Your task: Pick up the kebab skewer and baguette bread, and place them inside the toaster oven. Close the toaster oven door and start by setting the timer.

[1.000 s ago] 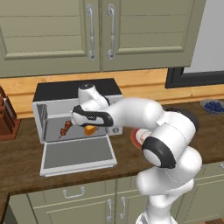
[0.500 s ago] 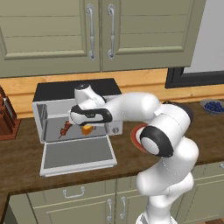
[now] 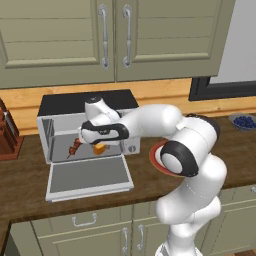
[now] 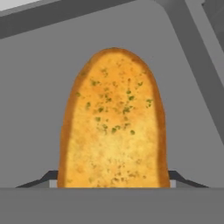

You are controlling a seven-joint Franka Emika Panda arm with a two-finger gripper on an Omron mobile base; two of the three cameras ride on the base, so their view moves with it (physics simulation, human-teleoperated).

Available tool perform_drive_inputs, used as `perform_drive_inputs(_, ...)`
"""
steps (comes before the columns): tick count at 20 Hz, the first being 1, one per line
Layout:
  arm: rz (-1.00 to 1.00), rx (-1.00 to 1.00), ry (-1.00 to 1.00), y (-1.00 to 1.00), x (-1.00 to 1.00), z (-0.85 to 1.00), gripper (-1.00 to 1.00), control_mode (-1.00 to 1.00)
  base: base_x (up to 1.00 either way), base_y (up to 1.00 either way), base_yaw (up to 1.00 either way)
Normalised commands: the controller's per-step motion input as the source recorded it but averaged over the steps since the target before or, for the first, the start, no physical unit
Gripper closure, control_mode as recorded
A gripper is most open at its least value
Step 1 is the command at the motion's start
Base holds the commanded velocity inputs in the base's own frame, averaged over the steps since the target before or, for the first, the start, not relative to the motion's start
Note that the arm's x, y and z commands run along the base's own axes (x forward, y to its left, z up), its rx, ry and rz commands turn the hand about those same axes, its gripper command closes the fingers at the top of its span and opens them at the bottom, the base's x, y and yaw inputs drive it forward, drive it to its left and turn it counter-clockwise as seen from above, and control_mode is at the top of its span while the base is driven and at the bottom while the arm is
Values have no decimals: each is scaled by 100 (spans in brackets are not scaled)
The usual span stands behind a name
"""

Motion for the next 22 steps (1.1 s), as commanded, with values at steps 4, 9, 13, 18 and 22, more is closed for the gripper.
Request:
perform_drive_inputs(4, 0, 0, 0, -8, 0, 0, -100, -100, 0, 0, 0)
perform_drive_inputs(9, 0, 0, 0, -2, -28, 14, -100, -100, 0, 0, 0)
perform_drive_inputs(13, 0, 1, 0, 0, -62, 30, -100, -100, 0, 0, 0)
perform_drive_inputs(18, 0, 4, 0, 0, -98, 25, -100, -100, 0, 0, 0)
perform_drive_inputs(22, -18, 4, 8, -9, -88, -4, -100, -100, 0, 0, 0)
